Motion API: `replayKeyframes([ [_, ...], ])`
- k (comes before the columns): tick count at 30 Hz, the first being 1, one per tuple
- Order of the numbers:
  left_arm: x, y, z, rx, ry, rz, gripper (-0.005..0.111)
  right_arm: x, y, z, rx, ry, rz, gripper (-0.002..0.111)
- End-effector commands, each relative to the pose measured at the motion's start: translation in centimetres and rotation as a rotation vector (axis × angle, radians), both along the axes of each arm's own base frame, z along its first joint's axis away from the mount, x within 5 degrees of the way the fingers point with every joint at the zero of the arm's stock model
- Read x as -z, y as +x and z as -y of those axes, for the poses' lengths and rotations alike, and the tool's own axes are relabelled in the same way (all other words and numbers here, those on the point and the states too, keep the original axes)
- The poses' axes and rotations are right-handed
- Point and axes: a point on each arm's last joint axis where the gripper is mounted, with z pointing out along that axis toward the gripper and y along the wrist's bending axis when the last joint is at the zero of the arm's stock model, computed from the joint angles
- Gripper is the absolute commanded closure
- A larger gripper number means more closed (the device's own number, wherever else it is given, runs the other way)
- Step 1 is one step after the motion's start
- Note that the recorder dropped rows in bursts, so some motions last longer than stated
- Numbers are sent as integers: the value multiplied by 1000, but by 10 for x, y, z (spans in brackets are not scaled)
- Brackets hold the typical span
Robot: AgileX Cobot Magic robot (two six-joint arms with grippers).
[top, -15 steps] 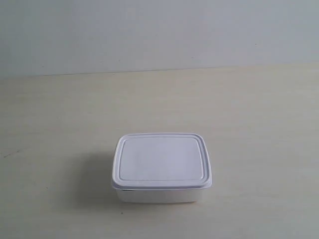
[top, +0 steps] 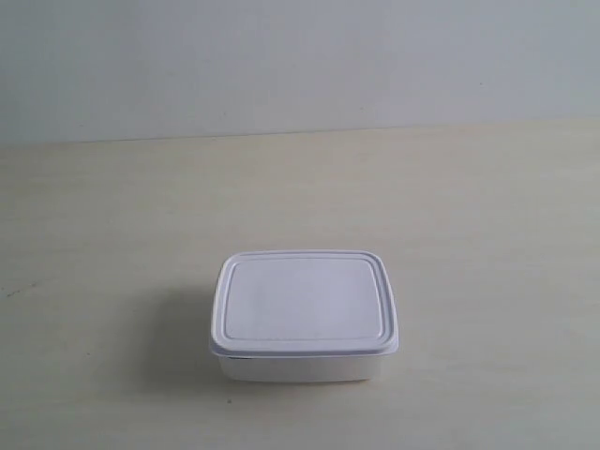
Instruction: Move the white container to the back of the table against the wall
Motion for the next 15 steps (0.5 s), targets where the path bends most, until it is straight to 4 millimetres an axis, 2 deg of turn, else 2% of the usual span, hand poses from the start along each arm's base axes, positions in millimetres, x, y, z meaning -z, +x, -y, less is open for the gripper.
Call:
replayKeyframes([
  [1,-1,0,-1,1,31,12,107,1,0,1,5,-17,8,108],
  [9,-2,0,-1,-1,55,9,107,-6,1,1,14,-19,78,108],
  [11,-5,0,-3,-1,118,37,107,-16,2,3,30,-15,196,108],
  [12,-10,2,-2,3,125,90,107,-24,2,4,43,-6,283,108],
  [15,-23,3,0,18,150,227,107,-35,1,6,66,36,404,108],
])
